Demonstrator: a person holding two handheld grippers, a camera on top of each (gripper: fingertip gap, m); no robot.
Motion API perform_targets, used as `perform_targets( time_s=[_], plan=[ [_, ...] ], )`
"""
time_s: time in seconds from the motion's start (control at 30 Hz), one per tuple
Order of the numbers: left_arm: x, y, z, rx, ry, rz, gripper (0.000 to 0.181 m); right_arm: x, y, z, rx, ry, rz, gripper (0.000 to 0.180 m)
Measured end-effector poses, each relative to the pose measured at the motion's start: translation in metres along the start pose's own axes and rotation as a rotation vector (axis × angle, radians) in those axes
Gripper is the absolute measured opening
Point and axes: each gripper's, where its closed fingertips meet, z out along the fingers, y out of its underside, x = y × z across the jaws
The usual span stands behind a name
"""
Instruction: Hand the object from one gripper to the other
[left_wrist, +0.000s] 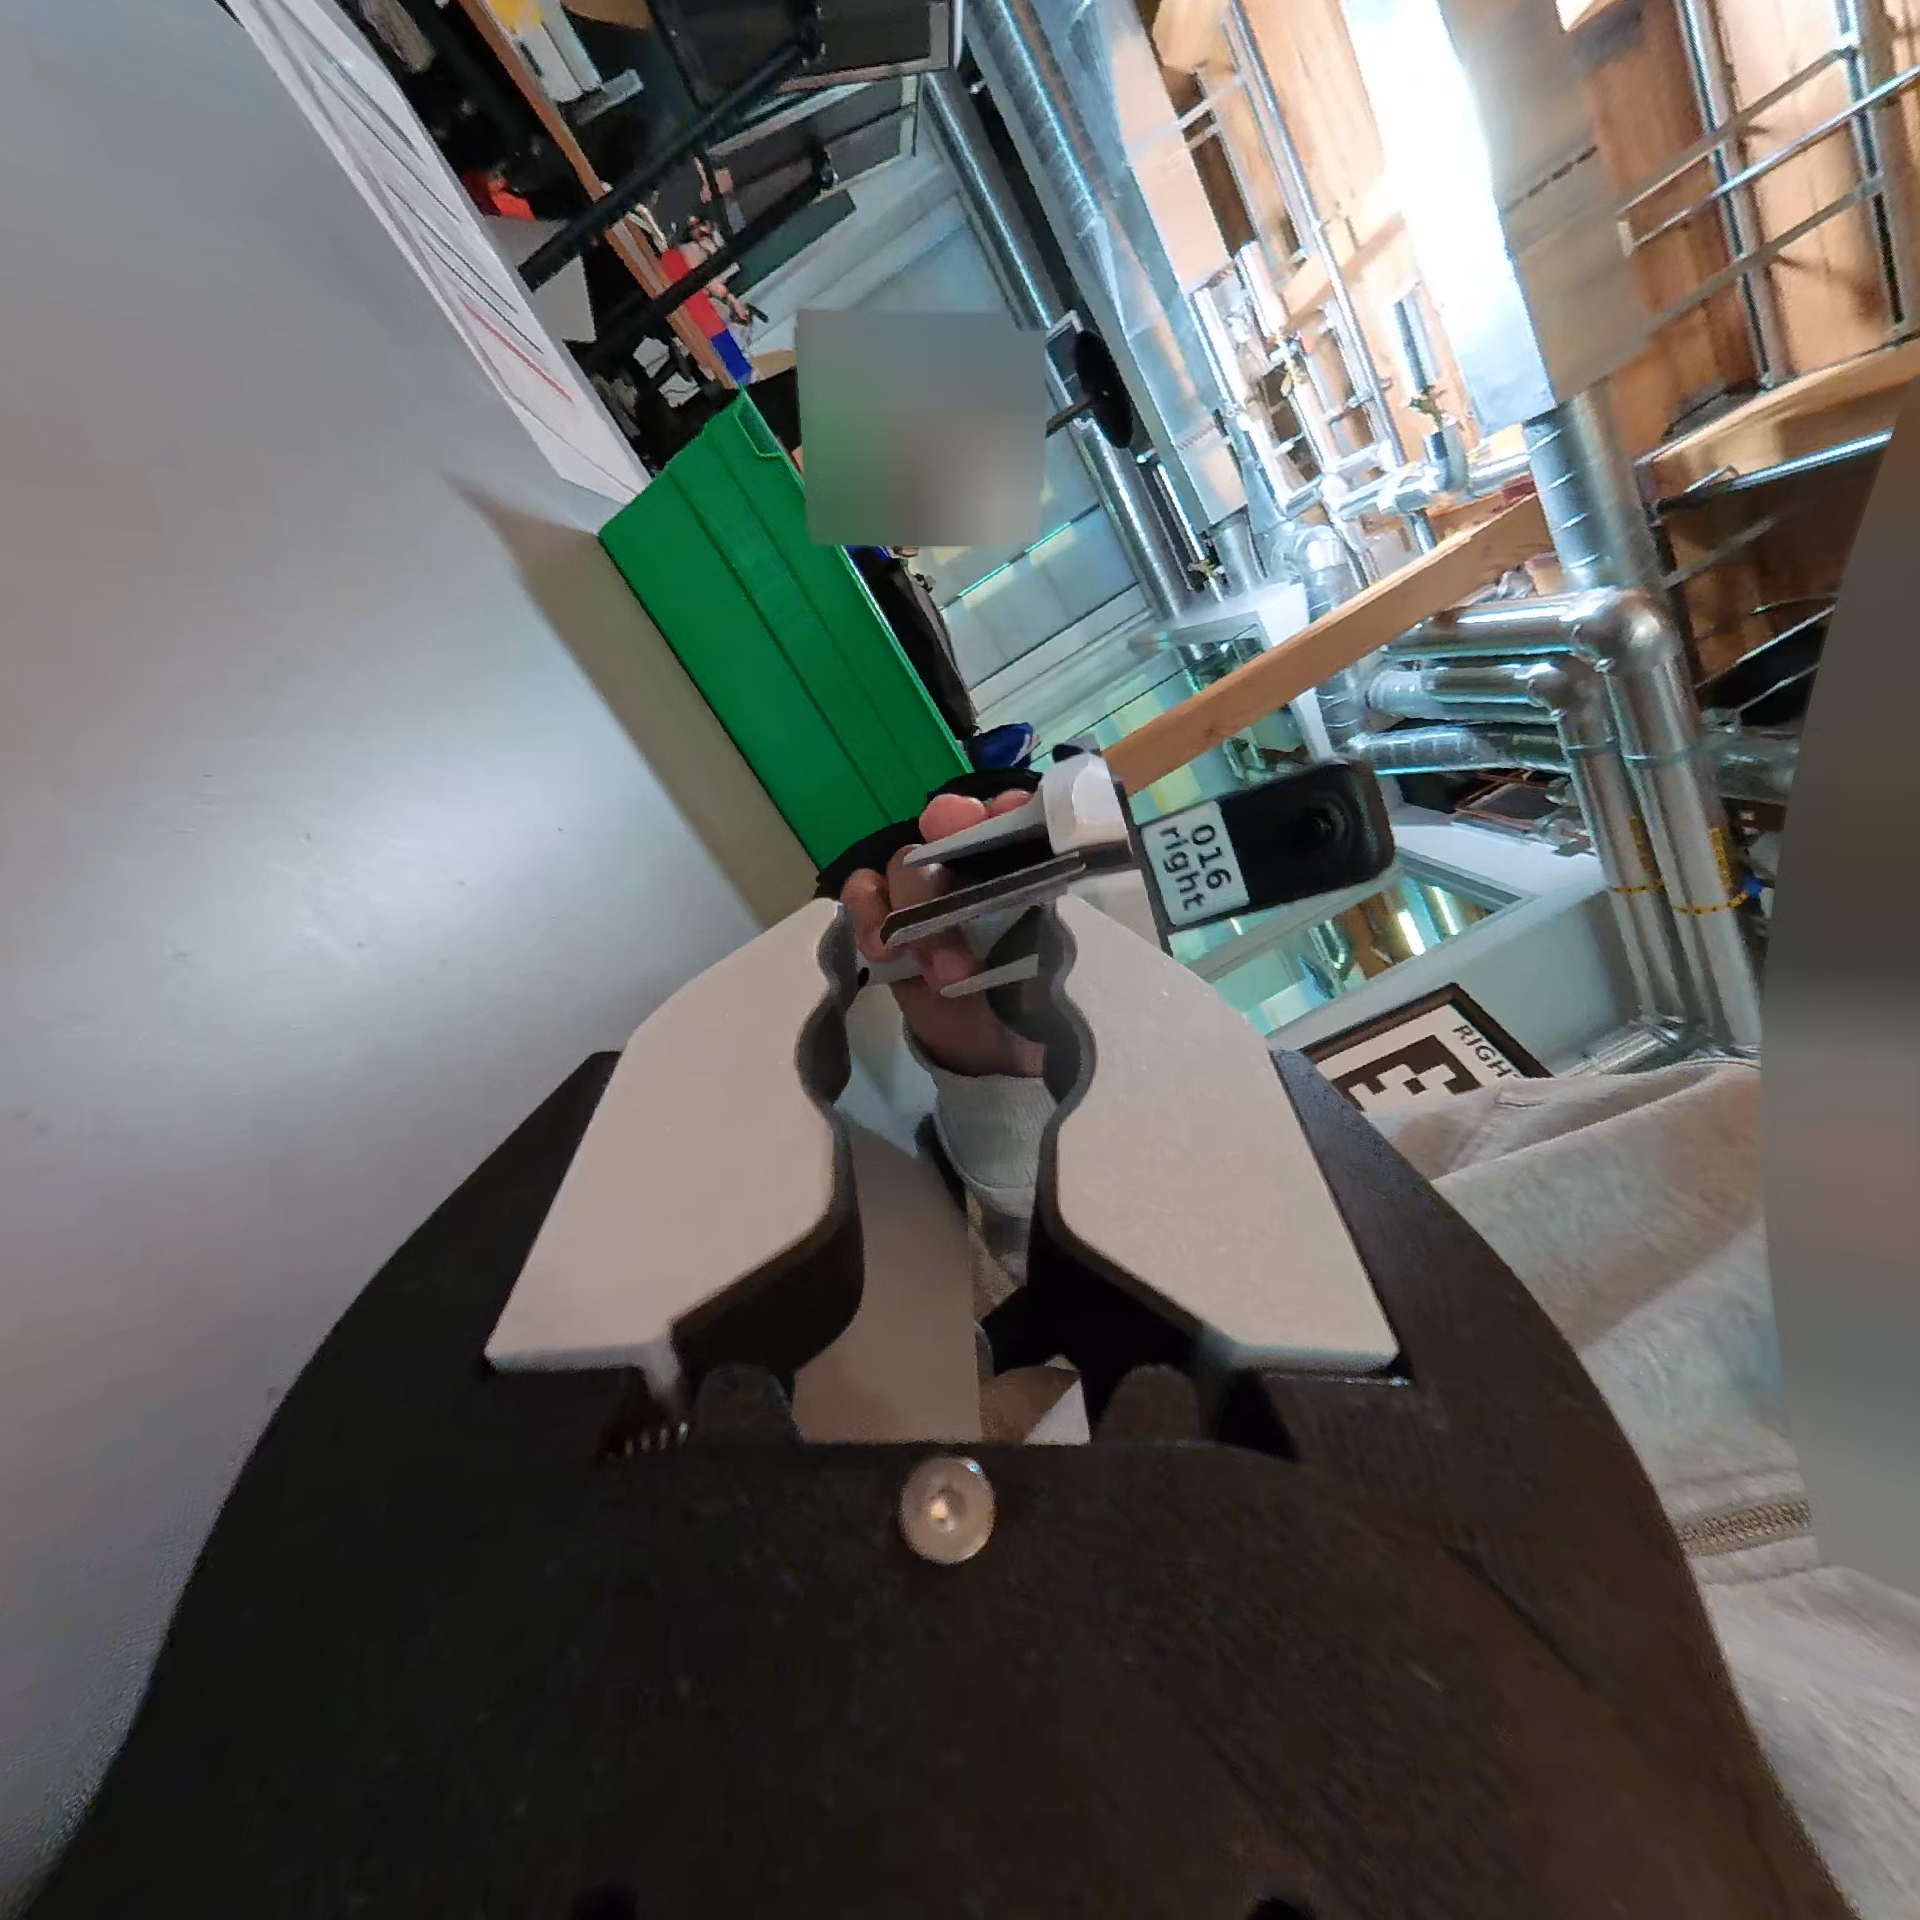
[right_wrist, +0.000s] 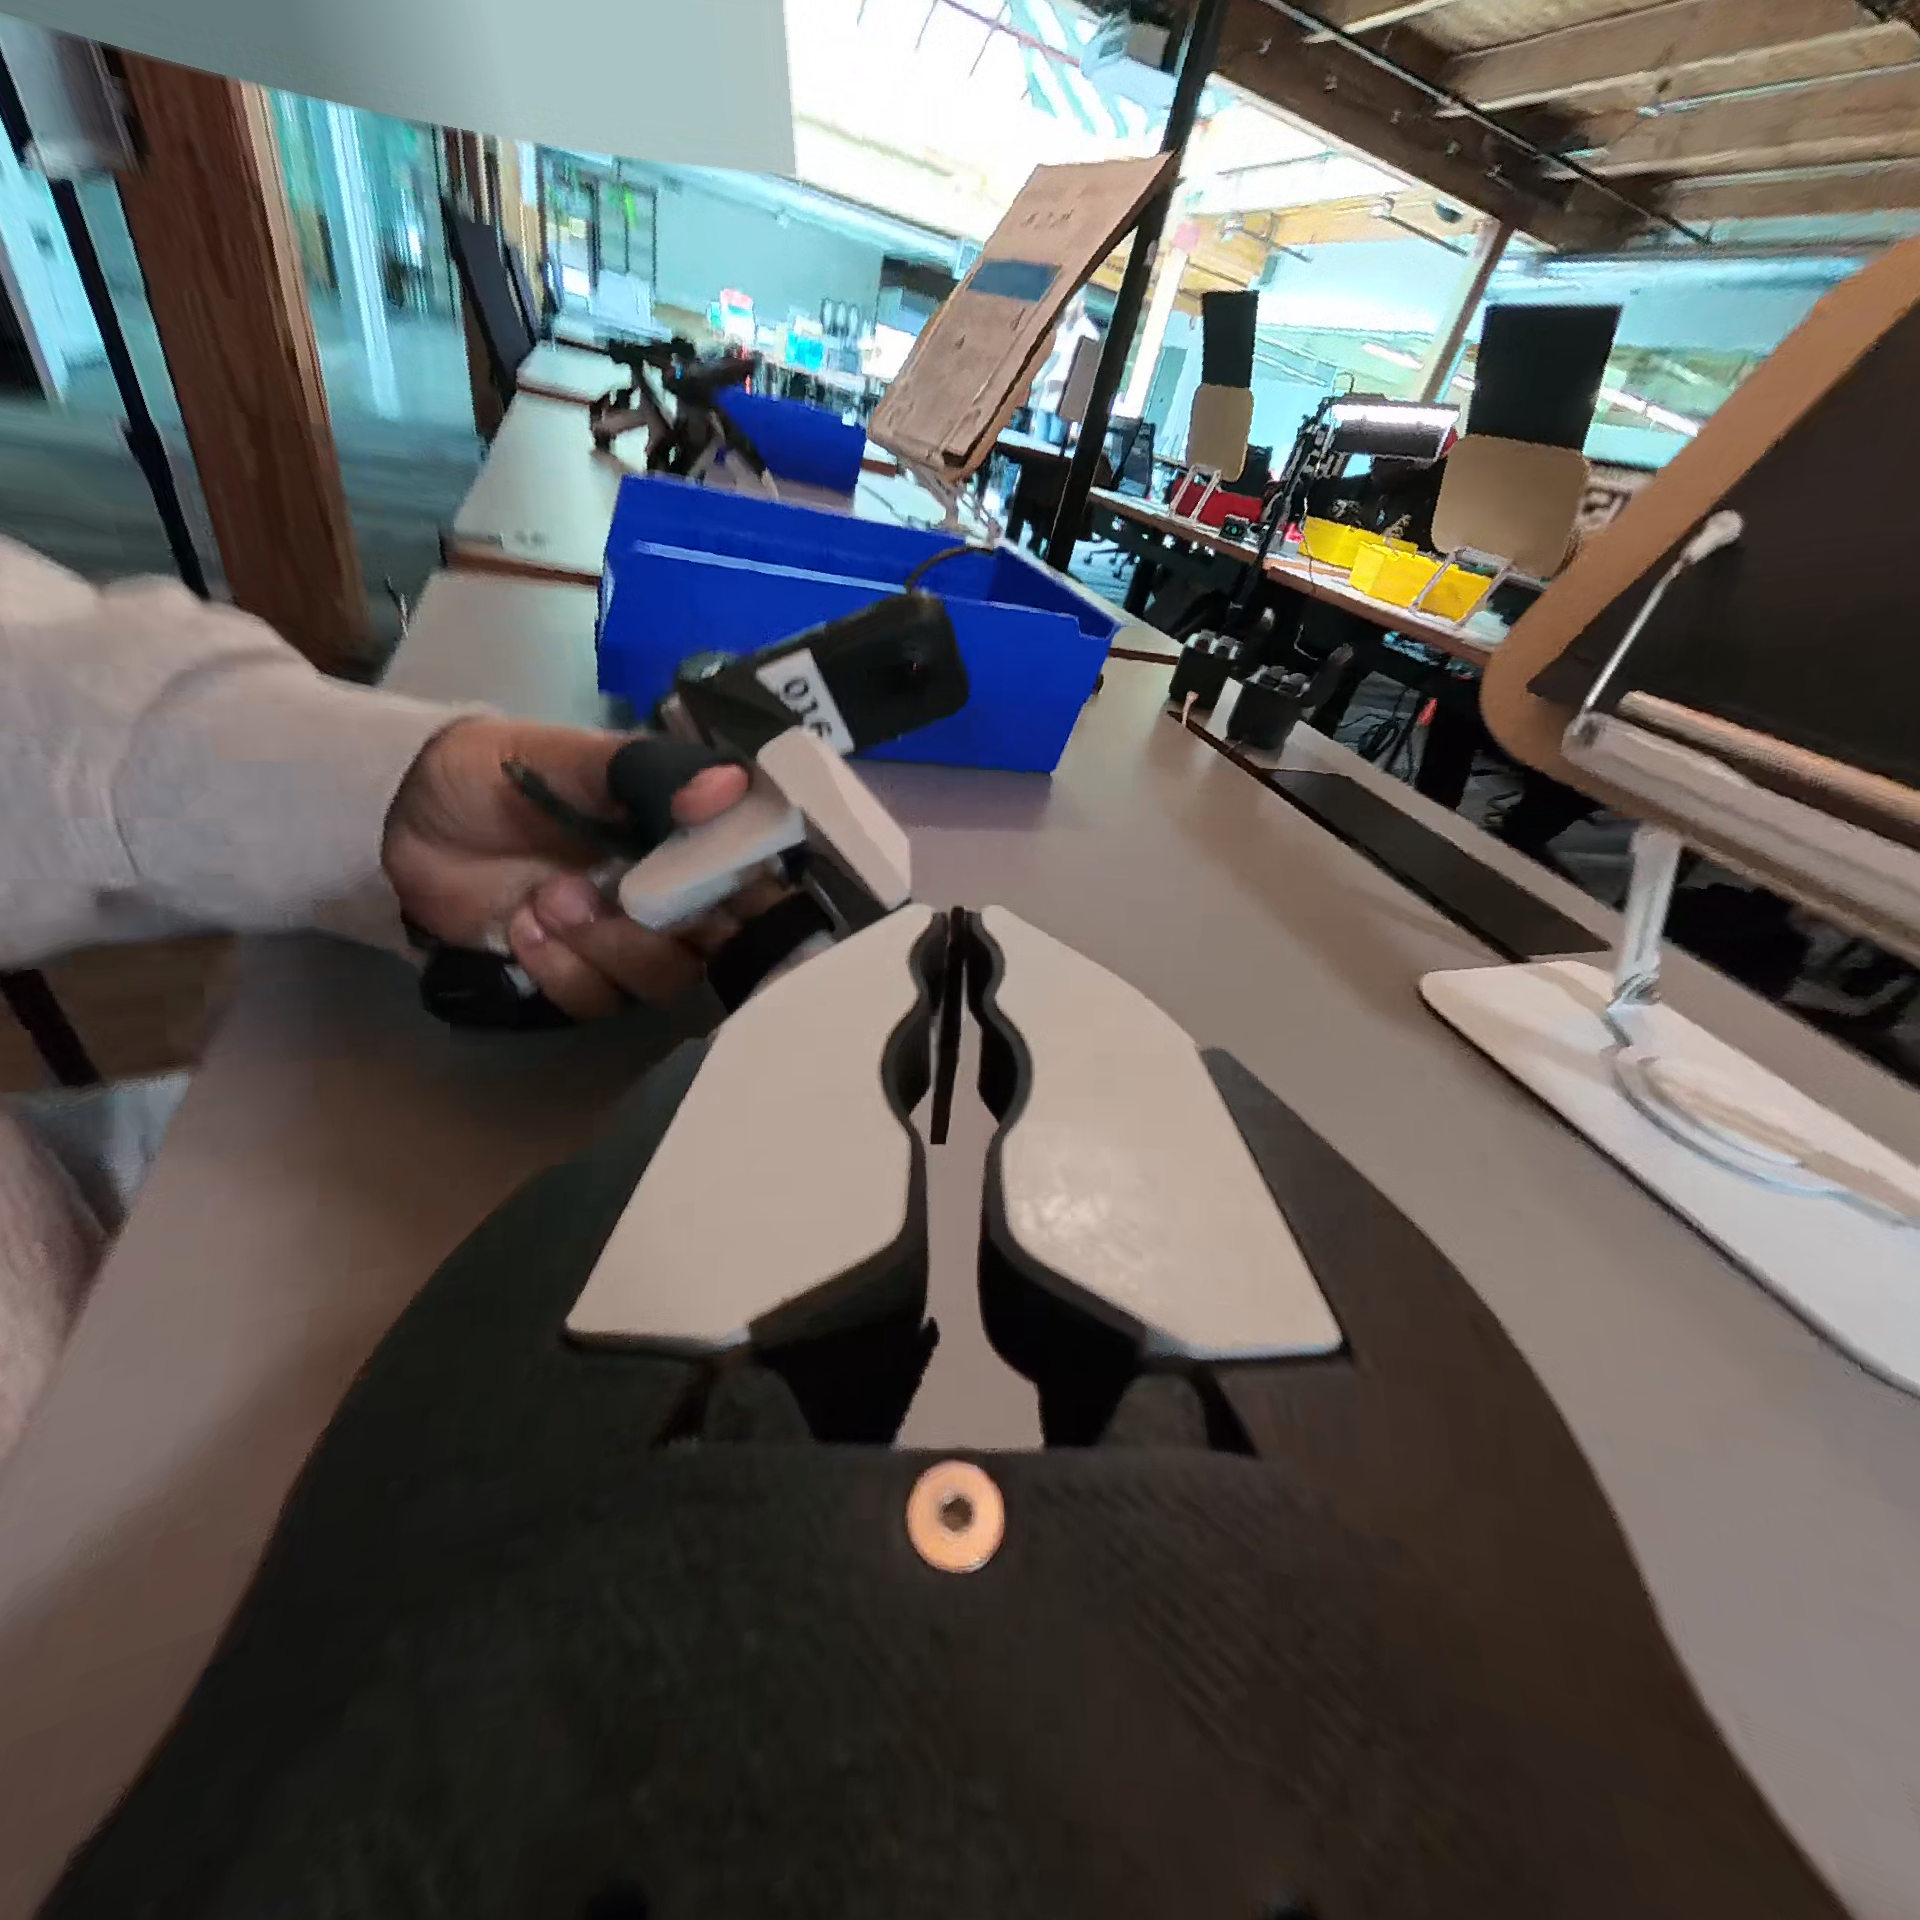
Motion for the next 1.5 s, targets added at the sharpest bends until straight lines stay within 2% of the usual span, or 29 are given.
perform_targets(
  time_s=[0.03, 0.2, 0.33, 0.5, 0.6, 0.77, 0.87, 0.93, 1.13, 1.23, 1.4, 1.5],
  plan=[
    [0.001, 0.001, 0.001, -0.002, 0.013, -0.008, 0.034, 0.003, -0.003, -0.001, 0.023, 0.004, 0.065, 0.004],
    [0.018, 0.005, 0.011, 0.012, 0.087, 0.085, 0.048, 0.022, -0.023, -0.010, 0.276, -0.029, 0.611, 0.003],
    [0.031, 0.006, 0.018, 0.061, 0.106, 0.220, 0.044, 0.031, -0.024, -0.011, 0.427, 0.007, 0.801, 0.003],
    [0.033, -0.001, 0.019, 0.153, 0.083, 0.235, 0.041, 0.014, -0.029, 0.001, 0.435, -0.023, 0.818, 0.003],
    [0.041, -0.005, 0.014, 0.177, 0.128, 0.244, 0.022, 0.018, -0.035, -0.004, 0.512, 0.009, 0.842, 0.003],
    [0.042, -0.007, 0.013, 0.189, 0.130, 0.240, 0.025, 0.021, -0.036, -0.007, 0.544, 0.019, 0.843, 0.003],
    [0.046, -0.006, 0.011, 0.184, 0.149, 0.258, 0.002, 0.021, -0.035, -0.006, 0.544, 0.017, 0.860, 0.003],
    [0.047, -0.010, 0.008, 0.205, 0.136, 0.278, 0.002, 0.021, -0.033, -0.005, 0.534, 0.007, 0.878, 0.004],
    [0.048, -0.018, -0.001, 0.227, 0.158, 0.255, 0.001, 0.024, -0.031, -0.004, 0.514, -0.127, 1.100, 0.045],
    [0.047, -0.014, 0.000, 0.167, 0.154, 0.236, 0.002, 0.030, -0.025, -0.006, 0.452, -0.126, 1.080, 0.049],
    [0.036, -0.007, 0.000, 0.054, 0.069, 0.270, 0.001, 0.025, -0.006, -0.006, 0.186, -0.161, 0.921, 0.052],
    [0.034, -0.006, 0.000, 0.033, 0.065, 0.263, 0.001, 0.022, -0.006, -0.007, 0.165, -0.188, 0.914, 0.050]
  ],
)
